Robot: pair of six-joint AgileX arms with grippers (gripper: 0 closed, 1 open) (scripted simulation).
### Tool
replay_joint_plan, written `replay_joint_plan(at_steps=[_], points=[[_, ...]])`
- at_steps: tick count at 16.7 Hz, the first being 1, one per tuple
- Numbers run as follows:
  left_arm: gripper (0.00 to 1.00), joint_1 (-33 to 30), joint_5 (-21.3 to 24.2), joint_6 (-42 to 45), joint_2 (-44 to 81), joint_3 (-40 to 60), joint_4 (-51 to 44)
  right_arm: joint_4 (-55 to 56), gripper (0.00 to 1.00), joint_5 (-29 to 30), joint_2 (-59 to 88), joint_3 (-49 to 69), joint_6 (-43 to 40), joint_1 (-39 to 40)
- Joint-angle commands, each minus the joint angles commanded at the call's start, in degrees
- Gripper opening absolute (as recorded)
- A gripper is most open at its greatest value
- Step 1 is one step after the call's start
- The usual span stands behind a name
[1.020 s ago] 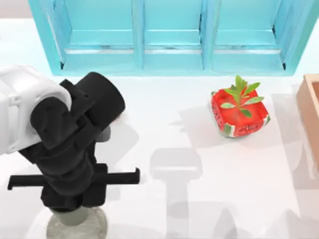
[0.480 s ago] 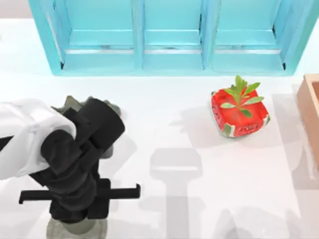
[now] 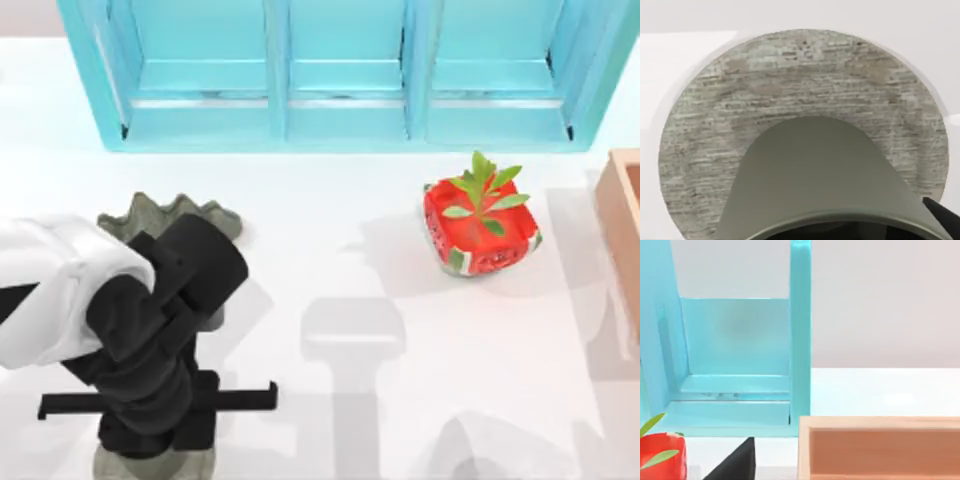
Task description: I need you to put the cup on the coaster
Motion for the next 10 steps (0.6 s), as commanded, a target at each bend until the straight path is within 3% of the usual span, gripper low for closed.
replay_joint_plan(at_steps=[10], points=[[0.90, 0.0, 0.0, 0.0, 0.0, 0.0, 0.0, 0.0, 1.00, 0.0, 0.0, 0.0, 0.0, 0.0]])
